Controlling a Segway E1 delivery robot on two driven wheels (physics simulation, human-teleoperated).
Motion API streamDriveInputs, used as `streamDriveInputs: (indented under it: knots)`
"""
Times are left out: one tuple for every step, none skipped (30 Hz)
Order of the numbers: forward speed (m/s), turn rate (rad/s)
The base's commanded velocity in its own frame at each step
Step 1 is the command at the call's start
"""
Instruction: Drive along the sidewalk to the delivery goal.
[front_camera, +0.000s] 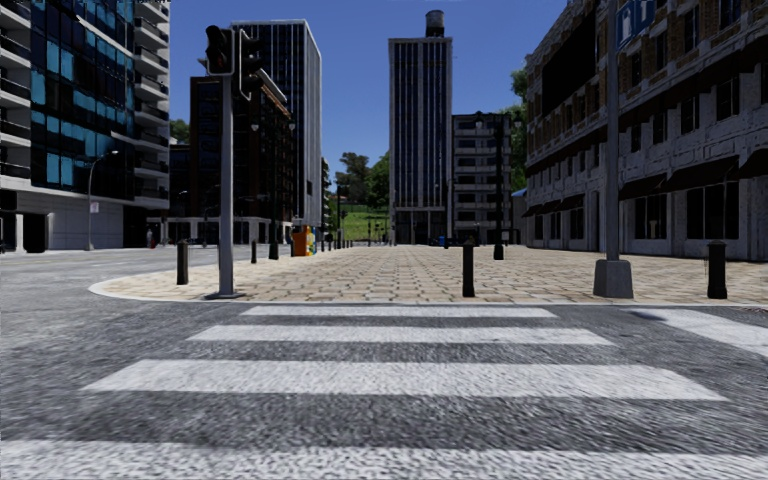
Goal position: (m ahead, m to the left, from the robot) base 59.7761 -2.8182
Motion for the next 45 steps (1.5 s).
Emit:
streamDriveInputs:
  knots:
    - [1.69,0.00]
    - [1.69,0.00]
    - [1.69,0.00]
    - [1.69,0.00]
    - [1.69,0.00]
    - [1.69,0.00]
    - [1.69,0.00]
    - [1.69,0.00]
    - [1.69,0.00]
    - [1.69,0.00]
    - [1.69,0.00]
    - [1.69,0.00]
    - [1.69,0.00]
    - [1.69,0.00]
    - [1.69,0.00]
    - [1.69,0.00]
    - [1.69,0.00]
    - [1.69,0.00]
    - [1.69,0.00]
    - [1.69,0.00]
    - [1.69,0.00]
    - [1.69,0.00]
    - [1.69,0.00]
    - [1.69,0.00]
    - [1.69,0.00]
    - [1.69,0.00]
    - [1.69,0.00]
    - [1.69,0.00]
    - [1.69,0.00]
    - [1.69,0.00]
    - [1.69,0.00]
    - [1.69,0.00]
    - [1.69,0.00]
    - [1.69,0.00]
    - [1.69,0.00]
    - [1.69,0.00]
    - [1.69,0.00]
    - [1.69,0.00]
    - [1.69,0.00]
    - [1.69,0.00]
    - [1.69,0.00]
    - [1.69,0.00]
    - [1.69,0.00]
    - [1.69,0.00]
    - [1.69,0.00]
